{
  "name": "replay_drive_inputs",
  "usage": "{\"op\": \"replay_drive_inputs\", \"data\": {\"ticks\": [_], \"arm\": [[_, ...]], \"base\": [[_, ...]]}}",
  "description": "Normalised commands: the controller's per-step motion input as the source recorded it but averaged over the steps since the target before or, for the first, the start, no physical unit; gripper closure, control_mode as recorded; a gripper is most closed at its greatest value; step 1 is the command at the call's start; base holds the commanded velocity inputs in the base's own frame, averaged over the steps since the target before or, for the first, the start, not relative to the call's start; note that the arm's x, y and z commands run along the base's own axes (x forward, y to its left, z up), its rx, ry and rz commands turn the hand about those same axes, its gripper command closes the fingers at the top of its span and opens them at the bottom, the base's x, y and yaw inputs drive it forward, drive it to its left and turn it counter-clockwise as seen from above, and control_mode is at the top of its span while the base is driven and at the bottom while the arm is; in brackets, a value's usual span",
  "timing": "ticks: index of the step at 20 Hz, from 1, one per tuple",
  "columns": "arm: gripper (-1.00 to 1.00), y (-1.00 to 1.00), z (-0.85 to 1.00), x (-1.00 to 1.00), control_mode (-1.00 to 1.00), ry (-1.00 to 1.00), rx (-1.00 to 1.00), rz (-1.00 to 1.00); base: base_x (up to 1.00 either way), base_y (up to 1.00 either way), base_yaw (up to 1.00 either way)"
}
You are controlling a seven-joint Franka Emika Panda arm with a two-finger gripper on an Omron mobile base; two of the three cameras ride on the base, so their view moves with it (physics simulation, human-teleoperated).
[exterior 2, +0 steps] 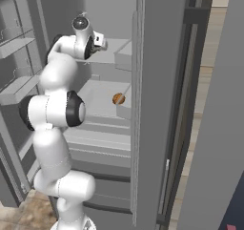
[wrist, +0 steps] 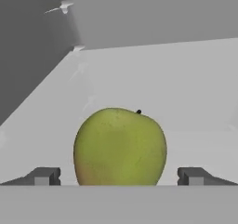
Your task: Move the chicken breast and apple from the top shelf to the second highest shelf to make space. Then, place the pitcher from the counter on the cleared top shelf.
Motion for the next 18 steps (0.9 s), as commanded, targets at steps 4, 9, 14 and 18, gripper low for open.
{"op": "replay_drive_inputs", "data": {"ticks": [4,9,14,18], "arm": [[-1.00,0.02,-0.10,0.44,-1.00,0.00,0.00,0.00],[1.00,0.04,-0.23,0.30,-1.00,0.01,0.00,0.00],[1.00,0.06,-0.28,0.12,-1.00,0.02,0.00,0.00],[1.00,0.01,-0.40,-0.10,-1.00,0.06,-0.05,0.00]], "base": [[0.00,0.00,0.00],[0.00,0.00,0.00],[0.00,0.00,0.00],[0.00,0.00,0.00]]}}
